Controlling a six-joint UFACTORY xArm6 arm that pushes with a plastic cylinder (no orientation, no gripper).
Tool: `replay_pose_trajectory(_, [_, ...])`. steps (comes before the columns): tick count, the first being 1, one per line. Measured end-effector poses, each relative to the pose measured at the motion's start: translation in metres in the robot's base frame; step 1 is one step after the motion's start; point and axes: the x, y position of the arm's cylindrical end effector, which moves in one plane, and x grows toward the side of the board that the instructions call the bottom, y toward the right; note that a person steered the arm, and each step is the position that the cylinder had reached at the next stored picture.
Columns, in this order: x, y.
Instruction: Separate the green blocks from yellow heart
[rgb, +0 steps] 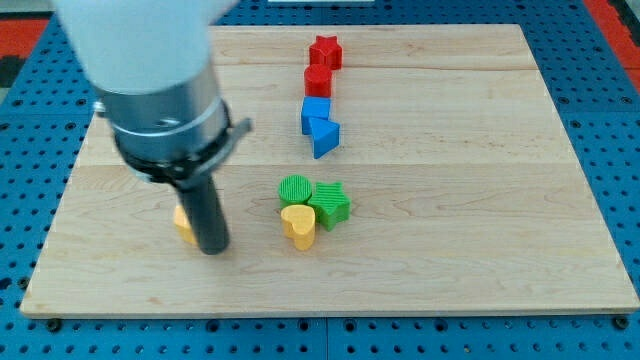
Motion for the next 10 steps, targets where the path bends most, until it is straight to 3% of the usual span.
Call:
replay_pose_trajectory(1, [0.015,0.004])
replay_pose_trajectory(2, [0.035,0.057])
replay_pose_trajectory(4, [0.022,0.162])
replay_pose_trajectory(5, [-0.006,0.155])
replay_pose_trajectory(7, [-0.039,0.085])
replay_pose_trajectory(9, [-0.045,0.151])
replay_pose_trajectory(10, [-0.069,0.135])
